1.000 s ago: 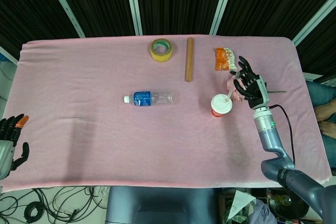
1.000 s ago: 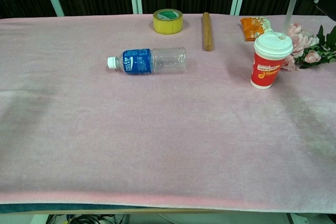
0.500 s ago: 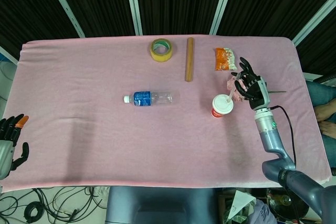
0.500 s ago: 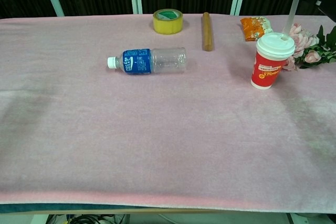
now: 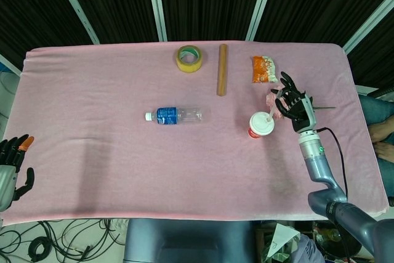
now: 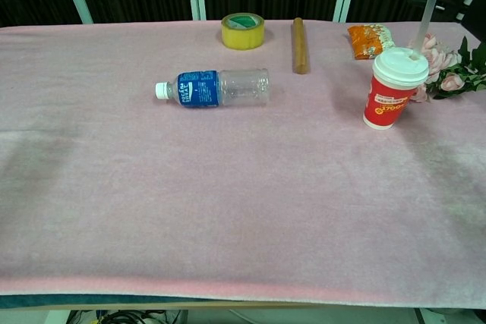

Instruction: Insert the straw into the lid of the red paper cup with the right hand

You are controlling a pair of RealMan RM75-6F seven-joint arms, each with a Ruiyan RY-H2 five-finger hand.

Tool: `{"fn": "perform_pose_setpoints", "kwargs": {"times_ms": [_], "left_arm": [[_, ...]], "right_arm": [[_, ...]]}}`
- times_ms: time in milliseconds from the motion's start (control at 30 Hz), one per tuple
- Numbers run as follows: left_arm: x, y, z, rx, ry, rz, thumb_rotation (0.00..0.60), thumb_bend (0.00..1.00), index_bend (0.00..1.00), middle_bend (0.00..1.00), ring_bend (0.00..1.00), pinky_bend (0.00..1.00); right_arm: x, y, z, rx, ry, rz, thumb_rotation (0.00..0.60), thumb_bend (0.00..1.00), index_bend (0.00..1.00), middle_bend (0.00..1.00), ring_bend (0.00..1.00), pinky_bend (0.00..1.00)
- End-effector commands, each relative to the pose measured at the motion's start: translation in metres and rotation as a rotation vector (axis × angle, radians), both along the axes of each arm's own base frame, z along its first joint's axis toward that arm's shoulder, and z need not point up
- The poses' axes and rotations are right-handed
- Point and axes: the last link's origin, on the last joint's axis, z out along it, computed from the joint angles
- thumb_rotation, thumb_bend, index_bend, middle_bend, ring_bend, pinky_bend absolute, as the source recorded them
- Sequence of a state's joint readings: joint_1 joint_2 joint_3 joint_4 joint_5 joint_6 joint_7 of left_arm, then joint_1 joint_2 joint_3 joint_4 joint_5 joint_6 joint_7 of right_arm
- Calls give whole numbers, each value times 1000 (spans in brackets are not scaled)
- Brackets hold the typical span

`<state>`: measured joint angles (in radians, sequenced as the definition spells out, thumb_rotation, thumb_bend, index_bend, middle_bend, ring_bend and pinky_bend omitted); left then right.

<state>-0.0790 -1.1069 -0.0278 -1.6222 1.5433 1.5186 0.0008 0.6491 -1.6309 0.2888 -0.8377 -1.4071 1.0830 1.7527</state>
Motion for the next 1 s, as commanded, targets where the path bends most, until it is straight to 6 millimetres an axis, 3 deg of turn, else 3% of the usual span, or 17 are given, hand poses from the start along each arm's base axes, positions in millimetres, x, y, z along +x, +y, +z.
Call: {"fn": "perform_pose_setpoints", "kwargs": {"times_ms": [33,1000], "left_arm": [[0,0,0,0,1,-1,600,620,69,37,0,0],[0,0,0,0,5,2,600,620,69,37,0,0]], "right_arm": [[-2,2,-3,9,1,-2,600,373,680,41,33,194],[-25,13,-22,34,2,-23,600,383,685,40,33,194]]}}
